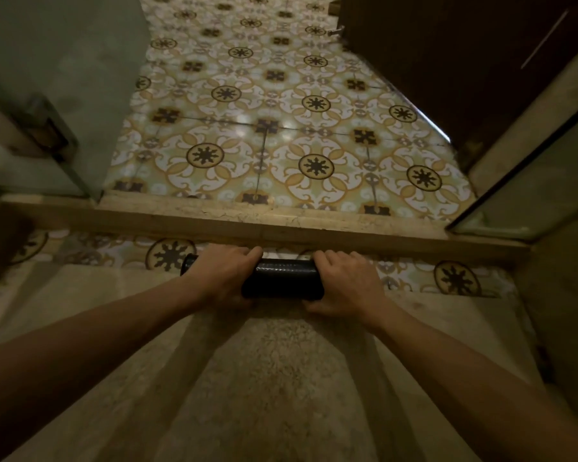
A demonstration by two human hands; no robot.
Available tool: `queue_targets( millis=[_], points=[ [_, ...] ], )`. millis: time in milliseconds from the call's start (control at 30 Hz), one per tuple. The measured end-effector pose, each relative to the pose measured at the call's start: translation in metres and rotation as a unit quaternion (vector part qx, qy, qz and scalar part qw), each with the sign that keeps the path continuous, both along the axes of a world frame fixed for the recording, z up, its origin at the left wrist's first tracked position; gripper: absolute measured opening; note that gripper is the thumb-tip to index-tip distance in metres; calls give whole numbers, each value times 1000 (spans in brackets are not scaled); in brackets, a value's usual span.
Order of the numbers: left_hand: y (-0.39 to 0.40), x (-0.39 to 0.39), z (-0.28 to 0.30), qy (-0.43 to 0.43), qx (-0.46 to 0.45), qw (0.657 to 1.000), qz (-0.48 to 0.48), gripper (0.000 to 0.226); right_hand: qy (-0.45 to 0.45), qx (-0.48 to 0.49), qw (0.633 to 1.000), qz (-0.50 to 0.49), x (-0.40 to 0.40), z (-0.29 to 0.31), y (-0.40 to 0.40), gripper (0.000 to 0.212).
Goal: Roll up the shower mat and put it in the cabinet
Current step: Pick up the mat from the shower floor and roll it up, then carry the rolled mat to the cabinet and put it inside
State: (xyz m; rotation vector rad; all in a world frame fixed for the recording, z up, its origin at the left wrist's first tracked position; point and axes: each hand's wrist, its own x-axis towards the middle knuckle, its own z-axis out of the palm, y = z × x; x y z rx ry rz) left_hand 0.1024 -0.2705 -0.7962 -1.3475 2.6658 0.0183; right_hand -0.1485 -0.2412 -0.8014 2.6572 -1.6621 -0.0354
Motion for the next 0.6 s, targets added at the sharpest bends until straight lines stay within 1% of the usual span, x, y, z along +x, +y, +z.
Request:
queue_targets(
  millis=[100, 133, 233, 300, 400, 500, 600],
  points=[
    [18, 11, 26, -21, 11, 1000, -5, 84, 1, 39, 999, -3, 10, 29, 22, 70],
    [24, 15, 39, -30, 19, 999, -10, 85, 5, 48, 999, -1, 14, 42, 32, 69],
    [41, 26, 88, -35, 49, 998, -25, 74, 7, 56, 998, -5, 21, 89, 56, 63],
    [53, 28, 128, -34, 63, 997, -32, 71, 13, 63, 998, -7, 23, 129, 70, 64],
    [73, 29, 198, -28, 81, 996, -34, 69, 31, 93, 995, -4, 24, 205, 85, 69],
    [88, 29, 286, -31, 98, 994, -41, 69, 14, 142, 989, -34, 30, 295, 105, 72],
    [101, 31, 378, -23, 139, 989, -45, 77, -8, 167, 984, -65, 38, 387, 132, 62]
  ],
)
